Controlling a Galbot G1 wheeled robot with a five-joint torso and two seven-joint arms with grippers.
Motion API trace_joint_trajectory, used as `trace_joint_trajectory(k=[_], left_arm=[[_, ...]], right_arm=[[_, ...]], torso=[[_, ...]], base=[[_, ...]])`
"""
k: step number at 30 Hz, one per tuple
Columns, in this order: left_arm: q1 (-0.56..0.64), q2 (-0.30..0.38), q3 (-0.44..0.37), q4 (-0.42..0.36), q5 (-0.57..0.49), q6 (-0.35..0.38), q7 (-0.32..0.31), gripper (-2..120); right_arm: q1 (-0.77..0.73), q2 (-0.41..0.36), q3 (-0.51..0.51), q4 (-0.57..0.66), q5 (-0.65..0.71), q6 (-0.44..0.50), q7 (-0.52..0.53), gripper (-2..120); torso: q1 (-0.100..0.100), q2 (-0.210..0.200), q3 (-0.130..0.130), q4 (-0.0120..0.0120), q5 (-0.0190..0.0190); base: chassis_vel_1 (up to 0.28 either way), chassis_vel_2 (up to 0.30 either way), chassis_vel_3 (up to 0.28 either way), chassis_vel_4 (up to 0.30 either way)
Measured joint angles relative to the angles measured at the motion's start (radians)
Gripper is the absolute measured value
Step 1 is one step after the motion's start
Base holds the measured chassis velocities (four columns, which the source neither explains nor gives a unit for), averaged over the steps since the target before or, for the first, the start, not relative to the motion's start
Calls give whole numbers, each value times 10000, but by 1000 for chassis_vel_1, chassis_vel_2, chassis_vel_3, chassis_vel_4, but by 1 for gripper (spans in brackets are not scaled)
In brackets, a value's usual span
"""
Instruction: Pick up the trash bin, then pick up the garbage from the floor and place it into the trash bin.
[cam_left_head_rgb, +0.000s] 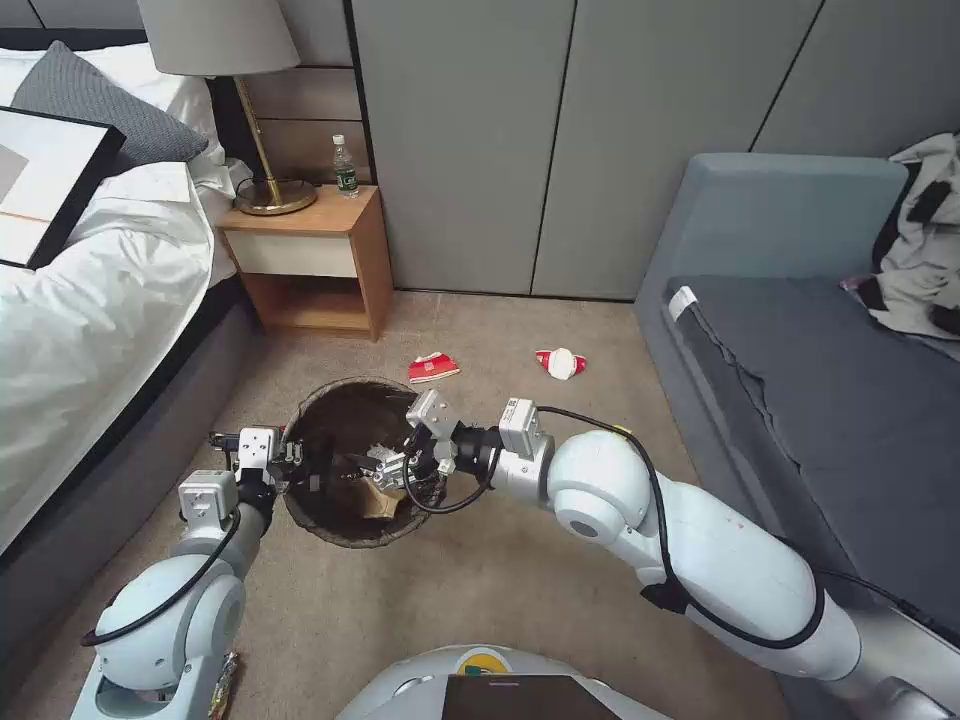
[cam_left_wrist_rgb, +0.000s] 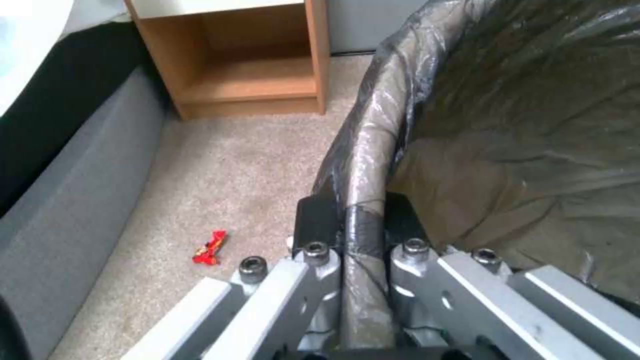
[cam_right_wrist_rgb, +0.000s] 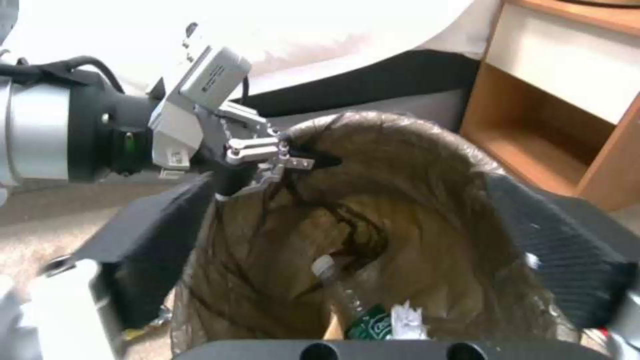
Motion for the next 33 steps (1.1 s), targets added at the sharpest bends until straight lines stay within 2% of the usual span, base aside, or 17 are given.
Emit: trace_joint_trajectory(k=[4,10,13,19,27,29,30,33], left_arm=[[11,0,0,-6,11,-2,0,3],[26,-16,10,-17,43,-10,1,3],[41,-15,0,-54,38,-12,2,3],[81,-6,-54,-69,12,-18,1,3],[122,1,-154,-136,-67,-35,2,3],[122,1,-154,-136,-67,-35,2,3],[122,-2,-155,-143,-77,-37,2,3],[127,-5,-162,-162,-87,-42,2,3]], right_arm=[[27,11,207,119,136,11,58,100],[65,-12,1180,544,745,16,243,100],[32,-254,1832,769,1090,217,535,100],[-283,-386,2324,874,1136,469,952,100],[-2415,-482,4023,1200,686,735,1134,100],[-2415,-482,4023,1200,686,735,1134,100],[-2771,-476,4366,1276,535,766,1122,100],[-3241,-438,4910,1403,338,838,1086,100]], torso=[[0,0,0,0,0],[0,0,0,0,0],[0,1,0,-1,1],[0,1,0,1,1],[0,1,-1,-1,3],[0,1,-1,-1,3],[0,1,-1,-2,2],[0,1,-1,9,1]], base=[[0,0,0,0],[0,0,0,0],[0,0,0,0],[0,0,0,0],[0,0,0,0],[0,0,0,0],[0,0,0,0],[0,0,0,0]])
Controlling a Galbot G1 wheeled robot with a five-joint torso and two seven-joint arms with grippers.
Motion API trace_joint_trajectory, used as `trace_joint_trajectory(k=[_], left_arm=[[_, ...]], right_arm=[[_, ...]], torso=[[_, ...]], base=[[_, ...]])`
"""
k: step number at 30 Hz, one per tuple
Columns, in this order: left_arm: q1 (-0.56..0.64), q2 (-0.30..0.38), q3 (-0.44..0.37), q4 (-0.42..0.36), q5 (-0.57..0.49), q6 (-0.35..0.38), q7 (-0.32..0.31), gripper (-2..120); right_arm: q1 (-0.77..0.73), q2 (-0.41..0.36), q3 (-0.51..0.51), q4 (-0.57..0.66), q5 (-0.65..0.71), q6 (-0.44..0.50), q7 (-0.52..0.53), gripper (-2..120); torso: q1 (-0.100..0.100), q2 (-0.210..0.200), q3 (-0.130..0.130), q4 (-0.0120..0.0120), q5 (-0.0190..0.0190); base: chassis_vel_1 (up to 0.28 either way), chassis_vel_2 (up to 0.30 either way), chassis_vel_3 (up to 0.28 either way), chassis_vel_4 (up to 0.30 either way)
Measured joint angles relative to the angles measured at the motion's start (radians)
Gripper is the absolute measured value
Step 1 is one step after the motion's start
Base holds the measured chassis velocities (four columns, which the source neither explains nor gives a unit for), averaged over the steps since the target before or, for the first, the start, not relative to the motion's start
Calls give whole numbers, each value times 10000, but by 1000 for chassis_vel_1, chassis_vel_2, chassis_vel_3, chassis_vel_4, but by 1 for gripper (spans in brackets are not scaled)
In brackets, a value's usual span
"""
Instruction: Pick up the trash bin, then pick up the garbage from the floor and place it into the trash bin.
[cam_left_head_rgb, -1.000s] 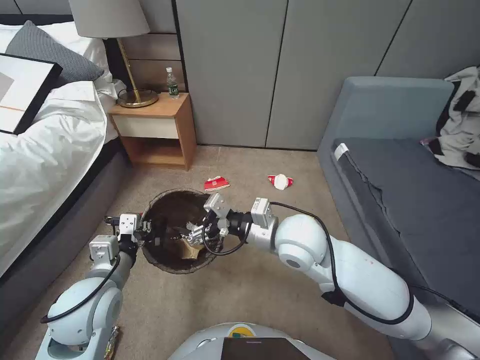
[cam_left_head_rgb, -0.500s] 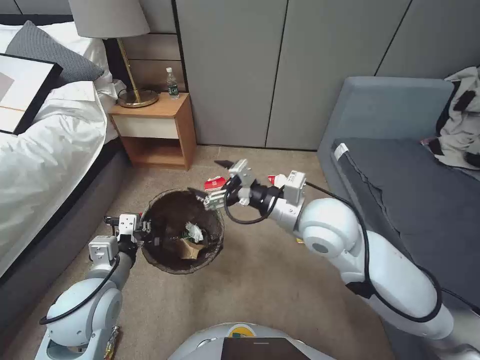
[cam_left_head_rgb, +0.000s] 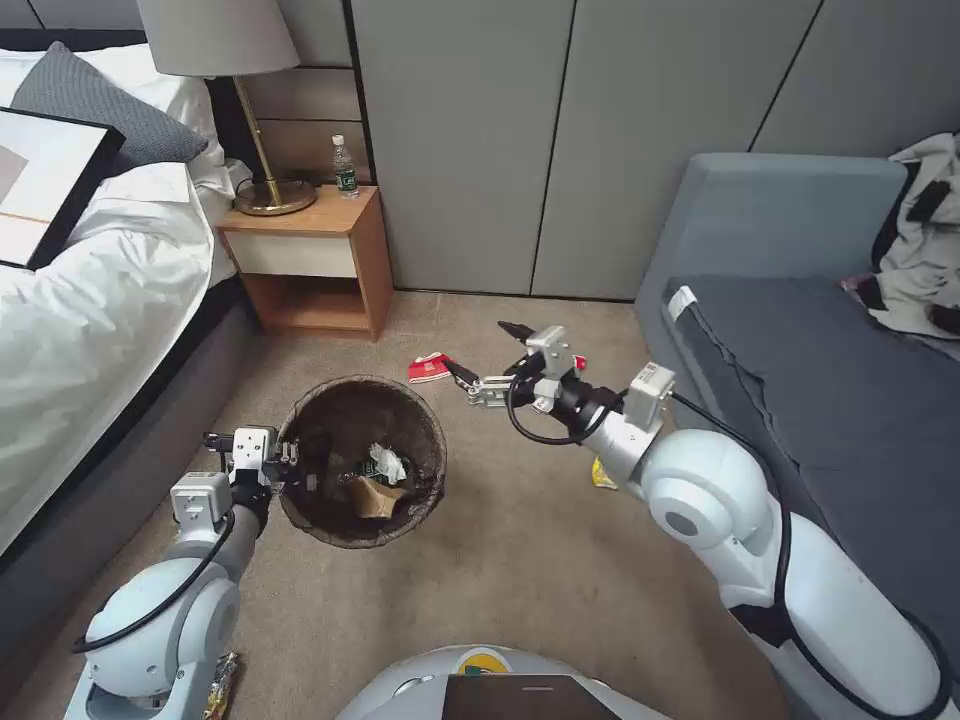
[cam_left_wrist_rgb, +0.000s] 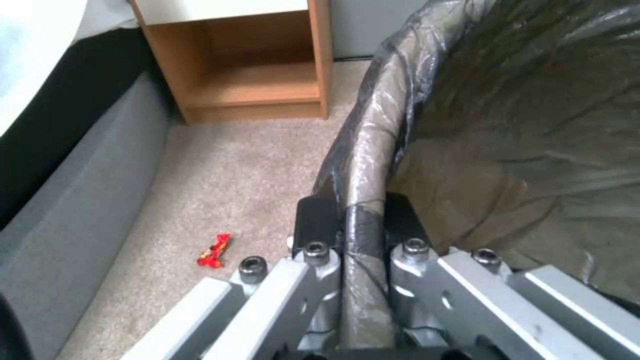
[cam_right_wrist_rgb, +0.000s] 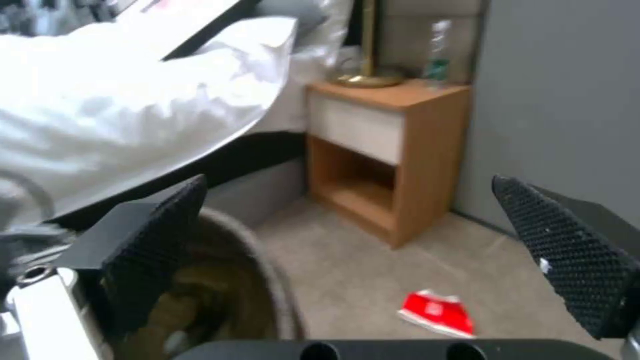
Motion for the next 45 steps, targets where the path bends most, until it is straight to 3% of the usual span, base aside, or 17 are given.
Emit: trace_joint_trajectory(k=[1,5,14,19,22,33,45], left_arm=[[0,3,-13,-5,-8,-1,-1,3],[2,20,-57,-29,-80,-2,-2,3],[12,74,-152,-39,-144,-3,11,3],[4,97,-165,-28,-169,-3,24,3],[-17,101,-174,-8,-172,-5,30,3],[-38,113,-175,49,-147,-63,35,3],[-27,131,-172,50,-92,-78,41,3]], right_arm=[[-357,38,377,73,-144,50,-14,100],[-1545,266,1580,198,-716,286,-139,100],[-3448,1093,3216,272,-1684,829,-194,100],[-4312,1869,4192,320,-1964,1192,-300,100],[-5092,2785,4833,212,-2833,1961,-629,100],[-6958,4397,5439,-131,-4978,3744,-871,100],[-7868,5502,5498,-247,-5745,4626,-880,100]], torso=[[0,0,0,-10,1],[0,0,0,-10,1],[0,0,0,-10,1],[0,0,0,-9,-1],[0,0,0,-10,0],[0,0,0,-8,-2],[0,0,0,-9,-2]], base=[[0,0,0,0],[0,0,0,0],[0,0,0,0],[0,0,0,0],[0,0,0,0],[0,0,0,0],[0,0,0,0]])
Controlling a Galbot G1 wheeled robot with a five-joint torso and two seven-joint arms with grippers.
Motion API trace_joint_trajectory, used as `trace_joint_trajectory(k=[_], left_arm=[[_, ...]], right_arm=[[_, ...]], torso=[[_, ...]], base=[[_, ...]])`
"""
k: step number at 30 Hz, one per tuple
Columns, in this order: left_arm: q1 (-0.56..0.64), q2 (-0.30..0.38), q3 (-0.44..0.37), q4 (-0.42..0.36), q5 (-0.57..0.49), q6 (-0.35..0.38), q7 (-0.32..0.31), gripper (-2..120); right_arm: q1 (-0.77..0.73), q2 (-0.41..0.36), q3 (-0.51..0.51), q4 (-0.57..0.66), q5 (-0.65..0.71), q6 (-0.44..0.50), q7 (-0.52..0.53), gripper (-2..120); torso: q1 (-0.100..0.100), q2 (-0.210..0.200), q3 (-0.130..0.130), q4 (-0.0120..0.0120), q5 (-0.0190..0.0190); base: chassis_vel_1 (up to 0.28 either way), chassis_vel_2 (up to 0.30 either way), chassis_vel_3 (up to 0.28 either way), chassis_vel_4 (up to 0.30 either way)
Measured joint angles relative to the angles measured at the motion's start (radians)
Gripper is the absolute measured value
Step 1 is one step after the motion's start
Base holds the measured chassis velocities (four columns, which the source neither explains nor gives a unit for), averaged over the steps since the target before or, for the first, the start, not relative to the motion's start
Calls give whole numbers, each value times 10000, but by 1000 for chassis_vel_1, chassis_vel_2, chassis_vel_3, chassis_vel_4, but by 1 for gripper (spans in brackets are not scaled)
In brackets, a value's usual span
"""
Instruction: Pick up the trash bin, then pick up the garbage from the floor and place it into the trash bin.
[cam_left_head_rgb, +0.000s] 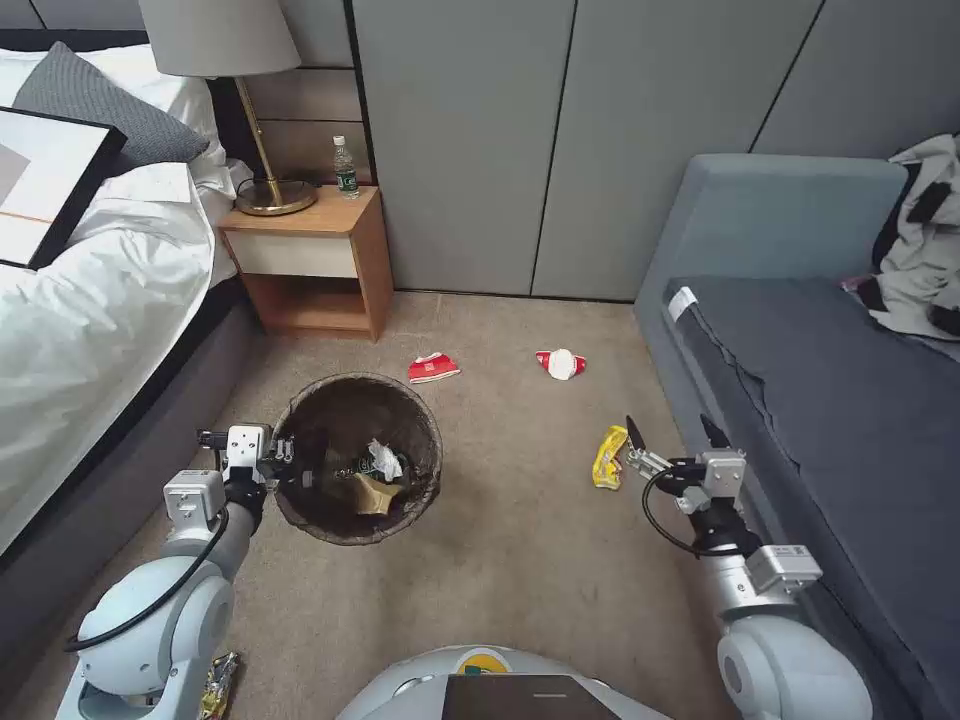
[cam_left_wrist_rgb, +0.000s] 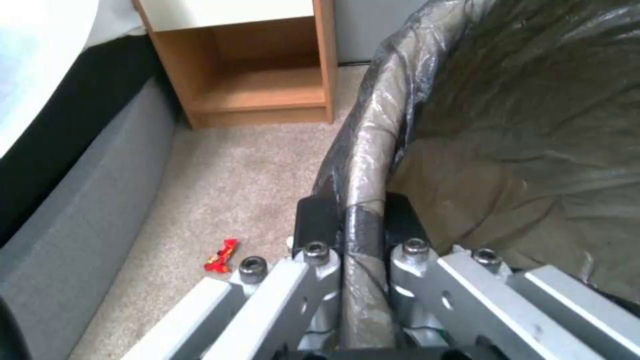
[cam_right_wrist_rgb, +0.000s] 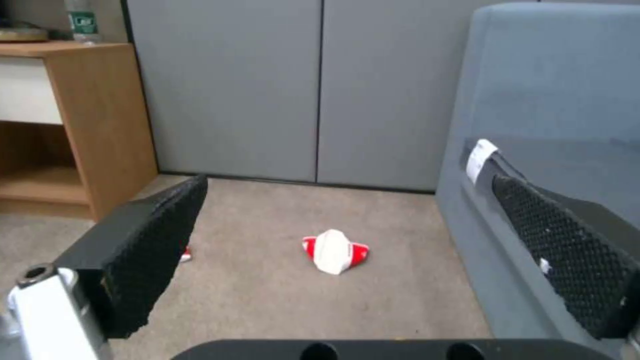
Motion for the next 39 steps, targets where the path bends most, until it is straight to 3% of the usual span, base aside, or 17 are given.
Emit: trace_joint_trajectory(k=[39], left_arm=[[40,-48,60,10,435,41,224,3]], right_arm=[[51,-62,85,-1,163,-121,57,100]], torso=[[0,-1,0,1,2]], base=[[-1,-1,-1,-1]])
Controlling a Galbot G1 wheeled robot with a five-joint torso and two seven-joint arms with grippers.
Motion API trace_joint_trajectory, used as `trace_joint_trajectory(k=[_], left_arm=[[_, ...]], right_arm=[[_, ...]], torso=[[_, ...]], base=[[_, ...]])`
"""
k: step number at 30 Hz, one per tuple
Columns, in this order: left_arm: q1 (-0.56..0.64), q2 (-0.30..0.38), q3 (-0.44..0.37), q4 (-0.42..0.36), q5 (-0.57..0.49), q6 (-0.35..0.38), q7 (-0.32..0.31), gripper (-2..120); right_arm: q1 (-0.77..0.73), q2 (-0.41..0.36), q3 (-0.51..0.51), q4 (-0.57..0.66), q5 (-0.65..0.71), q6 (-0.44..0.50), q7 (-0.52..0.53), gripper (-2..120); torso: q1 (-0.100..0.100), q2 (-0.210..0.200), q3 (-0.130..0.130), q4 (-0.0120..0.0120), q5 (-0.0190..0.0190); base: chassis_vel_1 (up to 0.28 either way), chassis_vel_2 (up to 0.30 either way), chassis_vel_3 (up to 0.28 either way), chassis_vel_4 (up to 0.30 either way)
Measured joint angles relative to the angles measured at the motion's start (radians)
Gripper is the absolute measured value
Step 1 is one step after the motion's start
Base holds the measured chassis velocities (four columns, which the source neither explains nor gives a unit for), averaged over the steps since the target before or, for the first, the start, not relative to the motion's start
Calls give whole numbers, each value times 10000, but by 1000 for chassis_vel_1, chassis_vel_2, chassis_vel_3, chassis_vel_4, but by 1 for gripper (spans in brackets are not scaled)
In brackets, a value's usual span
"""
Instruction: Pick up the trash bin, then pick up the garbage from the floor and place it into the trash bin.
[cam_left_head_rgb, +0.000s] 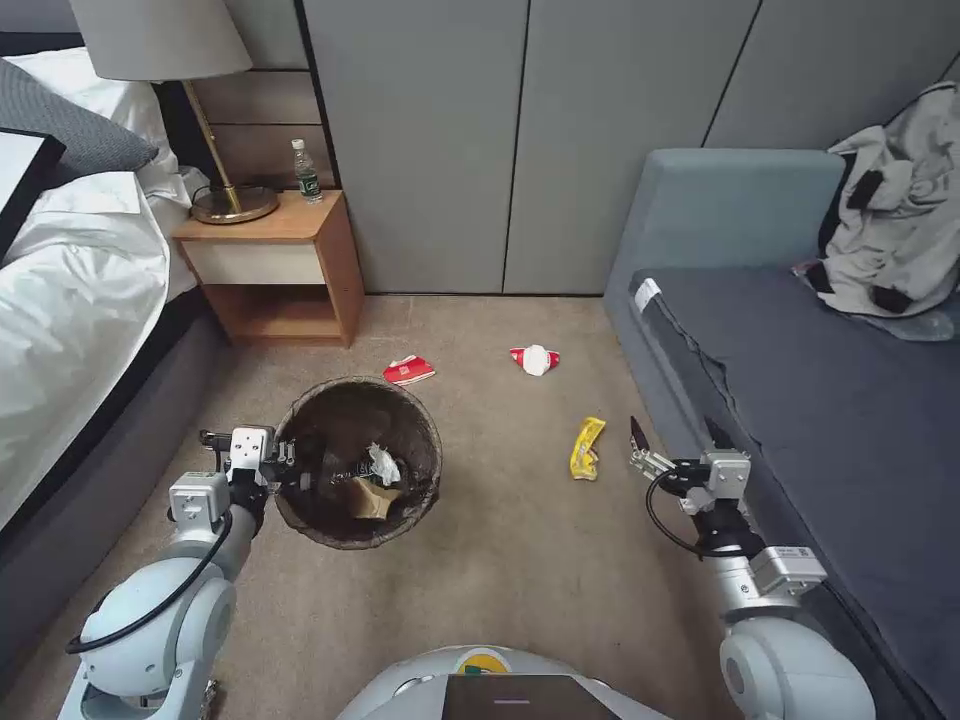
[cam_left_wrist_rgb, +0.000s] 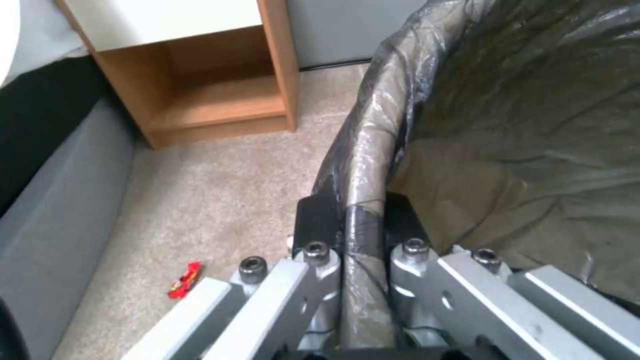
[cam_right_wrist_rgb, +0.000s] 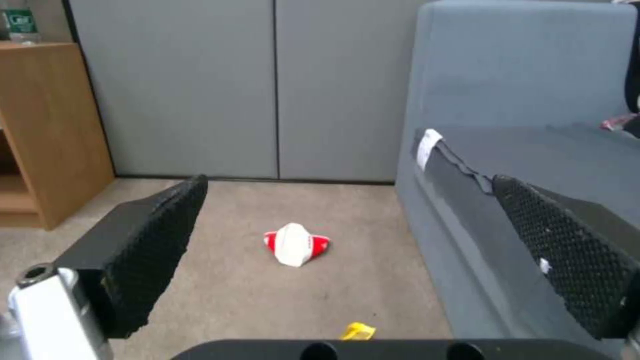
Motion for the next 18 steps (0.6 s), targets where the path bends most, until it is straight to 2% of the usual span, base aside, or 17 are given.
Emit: trace_joint_trajectory(k=[18], left_arm=[[-10,-10,-27,46,-58,-93,-5,3]], right_arm=[[149,7,-185,-52,0,-203,7,100]], torso=[[0,0,0,-1,0]], base=[[0,0,0,0]])
